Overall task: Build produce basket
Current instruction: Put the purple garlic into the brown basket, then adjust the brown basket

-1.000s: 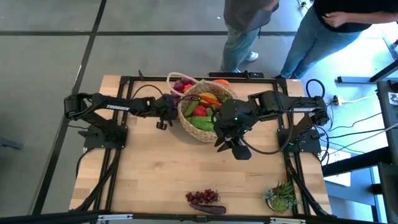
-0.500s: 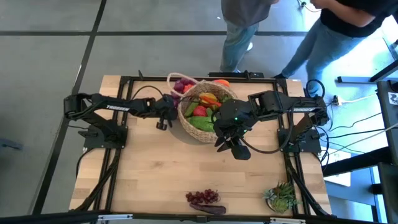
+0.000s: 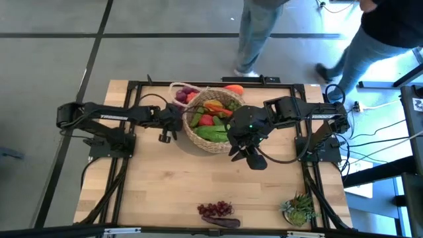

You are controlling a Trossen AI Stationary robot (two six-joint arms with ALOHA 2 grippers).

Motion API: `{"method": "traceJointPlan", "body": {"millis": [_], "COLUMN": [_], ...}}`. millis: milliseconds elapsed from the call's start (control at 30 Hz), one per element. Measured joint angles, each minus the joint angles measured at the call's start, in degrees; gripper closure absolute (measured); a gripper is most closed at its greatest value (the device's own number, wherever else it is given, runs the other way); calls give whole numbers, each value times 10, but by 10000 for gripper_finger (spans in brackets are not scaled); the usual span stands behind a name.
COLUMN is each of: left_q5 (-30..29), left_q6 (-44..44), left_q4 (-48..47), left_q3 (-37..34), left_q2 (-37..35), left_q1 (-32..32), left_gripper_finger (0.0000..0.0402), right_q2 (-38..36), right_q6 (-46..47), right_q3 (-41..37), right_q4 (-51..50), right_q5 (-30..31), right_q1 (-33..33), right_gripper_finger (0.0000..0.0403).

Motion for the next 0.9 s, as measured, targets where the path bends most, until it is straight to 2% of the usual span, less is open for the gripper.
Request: {"method": "traceJointPlan", "body": {"millis": [233, 400, 633, 733, 900], "left_q5": [2, 29, 140, 131, 58], "left_q6": [-38, -98, -152, -166, -182], "left_q4": [-121, -152, -139, -143, -155], "left_q3": [56, 86, 111, 112, 111], "left_q2": [-19, -19, -26, -26, -43], "left_q1": [-1, -1, -7, -21, -27], "left_gripper_finger": [401, 401, 401, 401, 401], "right_q2": [0, 1, 3, 3, 3], "right_q6": [-10, 25, 26, 67, 100], "right_q3": [0, 0, 0, 0, 0], "right_q4": [-6, -6, -13, -53, -94], "right_q5": [3, 29, 14, 24, 65], "right_q1": [0, 0, 3, 5, 7], "right_gripper_finger": [305, 305, 305, 305, 305]}}
